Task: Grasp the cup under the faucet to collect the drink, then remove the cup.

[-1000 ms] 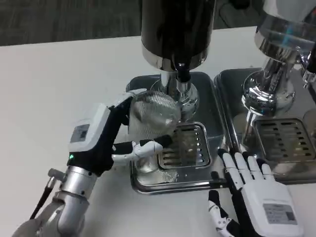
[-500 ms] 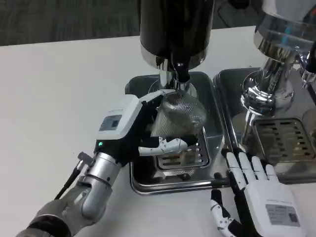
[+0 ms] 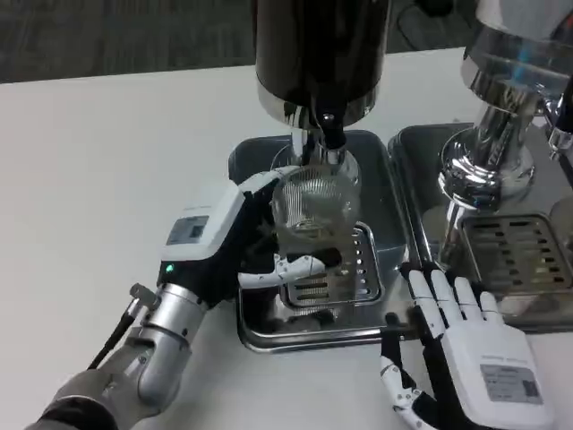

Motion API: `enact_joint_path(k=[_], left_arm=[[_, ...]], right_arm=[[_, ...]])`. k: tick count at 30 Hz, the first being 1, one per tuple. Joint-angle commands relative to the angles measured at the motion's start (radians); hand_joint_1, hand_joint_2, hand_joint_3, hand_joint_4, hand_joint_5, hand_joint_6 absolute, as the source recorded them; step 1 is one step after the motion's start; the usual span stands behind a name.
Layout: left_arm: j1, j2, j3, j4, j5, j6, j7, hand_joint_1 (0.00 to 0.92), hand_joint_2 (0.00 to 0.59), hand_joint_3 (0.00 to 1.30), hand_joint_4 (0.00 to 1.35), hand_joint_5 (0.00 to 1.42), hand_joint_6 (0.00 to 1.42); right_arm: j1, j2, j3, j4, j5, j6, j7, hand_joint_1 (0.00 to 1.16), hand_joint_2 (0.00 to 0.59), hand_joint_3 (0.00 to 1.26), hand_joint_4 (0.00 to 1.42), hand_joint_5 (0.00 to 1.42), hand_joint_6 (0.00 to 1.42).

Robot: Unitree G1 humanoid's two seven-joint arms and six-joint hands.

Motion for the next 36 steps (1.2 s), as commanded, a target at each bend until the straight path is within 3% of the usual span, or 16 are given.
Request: enact_joint_path(k=[1, 5, 9, 12, 21, 24, 26, 30, 33, 36], left_arm=[[0.033, 0.015, -0.019, 0.009, 0.009, 0.018, -0.011, 0.325, 0.115, 0.29, 0.28, 0.59, 0.62], [0.033, 0.013, -0.022, 0.012, 0.002, 0.016, -0.032, 0.263, 0.098, 0.27, 0.27, 0.57, 0.6], [0.029, 0.011, -0.023, 0.013, -0.008, 0.007, -0.073, 0.147, 0.081, 0.2, 0.19, 0.49, 0.49], [0.033, 0.011, -0.03, 0.004, 0.001, 0.026, -0.062, 0.009, 0.026, 0.1, 0.09, 0.4, 0.45], [0.075, 0.035, -0.023, -0.044, -0.01, 0.016, -0.017, 0.0, 0.0, 0.02, 0.0, 0.31, 0.38], [0.117, 0.07, 0.005, -0.096, -0.028, -0.024, 0.008, 0.0, 0.0, 0.02, 0.0, 0.31, 0.36], [0.142, 0.096, 0.03, -0.128, -0.049, -0.053, -0.002, 0.0, 0.0, 0.03, 0.0, 0.26, 0.23], [0.183, 0.137, 0.078, -0.196, -0.077, -0.073, -0.003, 0.0, 0.001, 0.03, 0.0, 0.21, 0.13], [0.201, 0.153, 0.109, -0.224, -0.096, -0.081, -0.007, 0.0, 0.0, 0.02, 0.0, 0.18, 0.09], [0.207, 0.166, 0.149, -0.258, -0.142, -0.159, -0.04, 0.0, 0.006, 0.02, 0.0, 0.13, 0.03]], right_arm=[[0.0, -0.007, -0.001, 0.005, 0.008, -0.006, 0.006, 0.13, 0.483, 0.03, 0.0, 0.0, 0.0], [0.003, -0.006, -0.002, 0.004, 0.01, -0.004, 0.005, 0.13, 0.483, 0.03, 0.0, 0.0, 0.0], [0.005, -0.007, -0.001, 0.001, 0.008, -0.003, 0.008, 0.13, 0.483, 0.03, 0.0, 0.0, 0.0], [0.004, -0.01, -0.002, -0.003, 0.007, -0.002, 0.016, 0.13, 0.483, 0.03, 0.0, 0.0, 0.0], [-0.001, -0.032, -0.009, -0.012, 0.015, -0.011, 0.034, 0.13, 0.483, 0.03, 0.0, 0.0, 0.0], [-0.002, -0.037, -0.01, -0.013, 0.017, -0.014, 0.034, 0.13, 0.483, 0.03, 0.0, 0.0, 0.0], [-0.008, -0.04, -0.01, -0.01, 0.018, -0.017, 0.036, 0.13, 0.483, 0.03, 0.0, 0.0, 0.0], [-0.02, -0.045, -0.013, -0.003, 0.025, -0.024, 0.039, 0.13, 0.483, 0.03, 0.0, 0.0, 0.0], [-0.02, -0.042, -0.018, -0.001, 0.027, -0.024, 0.033, 0.13, 0.483, 0.03, 0.0, 0.0, 0.0], [-0.021, -0.04, -0.023, -0.002, 0.027, -0.019, 0.033, 0.13, 0.483, 0.03, 0.0, 0.0, 0.0]])
